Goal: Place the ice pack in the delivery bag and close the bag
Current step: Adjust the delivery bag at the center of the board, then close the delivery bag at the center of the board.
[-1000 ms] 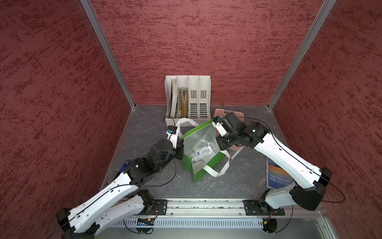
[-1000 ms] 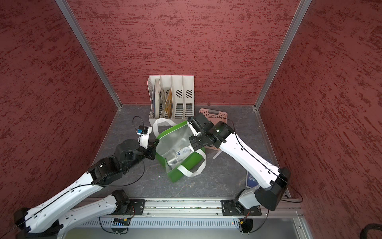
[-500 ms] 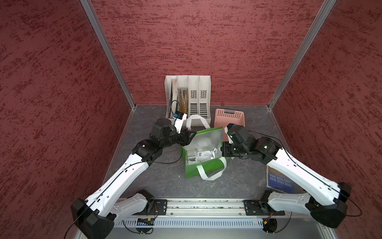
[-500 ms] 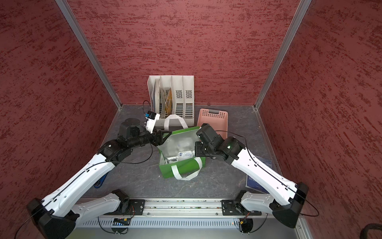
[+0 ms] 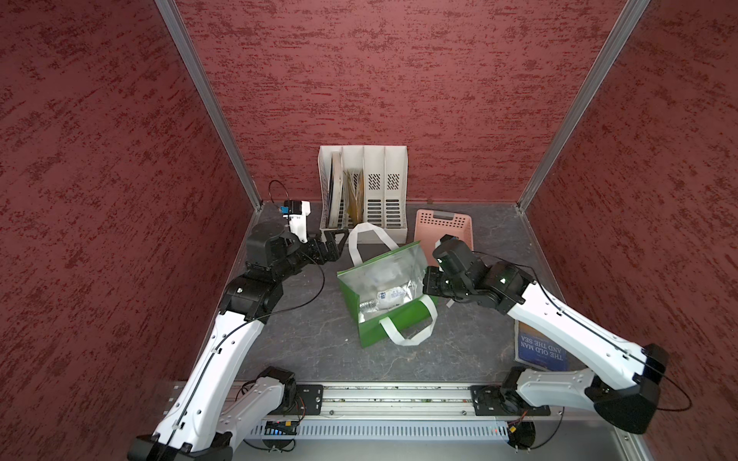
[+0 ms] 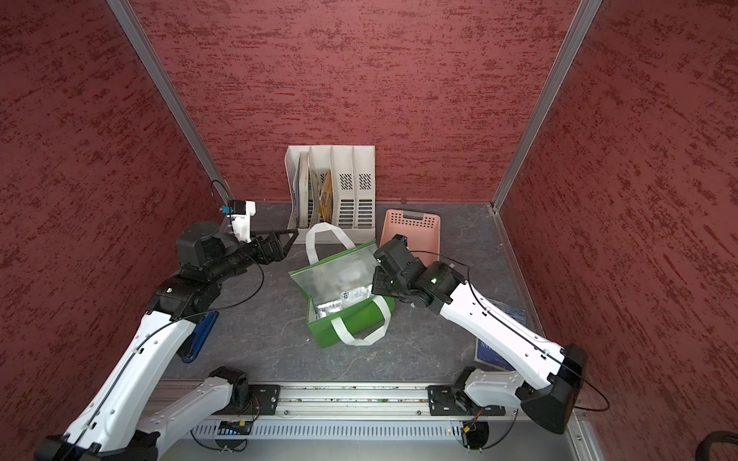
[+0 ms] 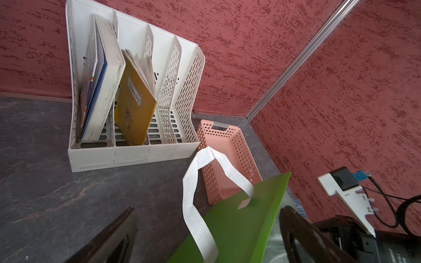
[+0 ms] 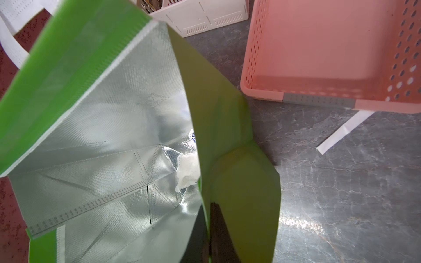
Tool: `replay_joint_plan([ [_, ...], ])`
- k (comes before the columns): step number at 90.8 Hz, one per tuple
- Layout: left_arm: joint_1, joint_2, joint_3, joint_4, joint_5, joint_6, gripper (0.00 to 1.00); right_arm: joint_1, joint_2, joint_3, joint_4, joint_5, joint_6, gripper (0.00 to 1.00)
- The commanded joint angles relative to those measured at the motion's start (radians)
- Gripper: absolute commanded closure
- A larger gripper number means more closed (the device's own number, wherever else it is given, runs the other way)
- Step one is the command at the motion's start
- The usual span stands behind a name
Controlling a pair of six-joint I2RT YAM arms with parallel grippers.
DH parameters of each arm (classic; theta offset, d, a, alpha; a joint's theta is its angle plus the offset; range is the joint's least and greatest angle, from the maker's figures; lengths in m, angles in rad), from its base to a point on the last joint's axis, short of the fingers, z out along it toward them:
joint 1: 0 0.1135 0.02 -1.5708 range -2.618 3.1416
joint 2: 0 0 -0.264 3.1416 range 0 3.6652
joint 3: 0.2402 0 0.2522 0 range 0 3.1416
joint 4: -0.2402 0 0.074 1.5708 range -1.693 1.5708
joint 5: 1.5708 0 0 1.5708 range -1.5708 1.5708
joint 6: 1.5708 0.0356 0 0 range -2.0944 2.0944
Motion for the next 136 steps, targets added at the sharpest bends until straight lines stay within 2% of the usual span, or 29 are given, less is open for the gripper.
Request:
replay_joint_plan([
  [1, 0.001, -0.124, -0.073, -0.022, 0.032, -0.024, 0.00, 0.008, -0.033, -0.002, 0.106, 0.009, -0.001, 0.94],
  [6, -0.007, -0.193, -0.124, -0.030, 0.037, -0.051, 0.00, 0.008, -0.048, -0.007, 0.119, 0.028, -0.051, 0.74],
  [9, -0.015, -0.246, -0.154, -0.033, 0.039, -0.068, 0.00, 0.007, -0.067, -0.014, 0.130, 0.045, -0.081, 0.53],
  [13, -0.033, -0.309, -0.186, -0.045, 0.024, -0.096, 0.00, 0.008, -0.094, -0.027, 0.155, 0.070, -0.141, 0.39],
  [29, -0.126, -0.521, -0.298, -0.099, -0.053, -0.150, 0.00, 0.007, -0.252, -0.121, 0.327, 0.128, -0.449, 0.24],
  [37, -0.197, -0.581, -0.342, -0.131, -0.111, -0.153, 0.00, 0.001, -0.364, -0.212, 0.430, 0.056, -0.599, 0.15],
  [45, -0.294, -0.621, -0.399, -0.129, -0.171, -0.140, 0.00, -0.014, -0.456, -0.310, 0.492, -0.042, -0.729, 0.12],
  [50, -0.361, -0.646, -0.436, -0.107, -0.209, -0.127, 0.00, -0.036, -0.494, -0.365, 0.495, -0.060, -0.762, 0.10],
  [61, -0.504, -0.678, -0.504, -0.060, -0.318, -0.077, 0.00, -0.102, -0.576, -0.479, 0.518, -0.248, -0.737, 0.08],
  [65, -0.557, -0.677, -0.520, -0.042, -0.359, -0.059, 0.00, -0.105, -0.590, -0.511, 0.537, -0.263, -0.725, 0.07],
  [77, -0.724, -0.654, -0.572, 0.000, -0.528, -0.004, 0.00, -0.105, -0.582, -0.573, 0.585, -0.240, -0.694, 0.09],
  [83, -0.813, -0.636, -0.596, 0.017, -0.651, 0.006, 0.00, -0.106, -0.560, -0.592, 0.603, -0.234, -0.692, 0.12],
  [93, -0.935, -0.604, -0.626, 0.056, -0.837, 0.037, 0.00, -0.106, -0.500, -0.594, 0.617, -0.241, -0.693, 0.21],
  [103, -1.006, -0.546, -0.652, 0.137, -0.934, 0.056, 0.00, -0.105, -0.418, -0.586, 0.640, -0.269, -0.700, 0.31],
  [110, -1.029, -0.500, -0.646, 0.144, -1.023, 0.051, 0.00, -0.105, -0.371, -0.582, 0.674, -0.285, -0.706, 0.36],
  [115, -1.033, -0.480, -0.644, 0.123, -1.104, 0.029, 0.01, -0.106, -0.345, -0.578, 0.701, -0.294, -0.709, 0.50],
  [119, -1.032, -0.476, -0.650, 0.120, -1.141, 0.022, 0.02, -0.105, -0.330, -0.572, 0.720, -0.301, -0.714, 0.58],
  [129, -1.003, -0.495, -0.687, 0.181, -1.165, 0.031, 0.02, -0.106, -0.308, -0.552, 0.735, -0.311, -0.729, 0.67],
  [136, -0.943, -0.513, -0.697, 0.188, -1.114, 0.018, 0.02, -0.106, -0.303, -0.536, 0.739, -0.319, -0.740, 0.71],
])
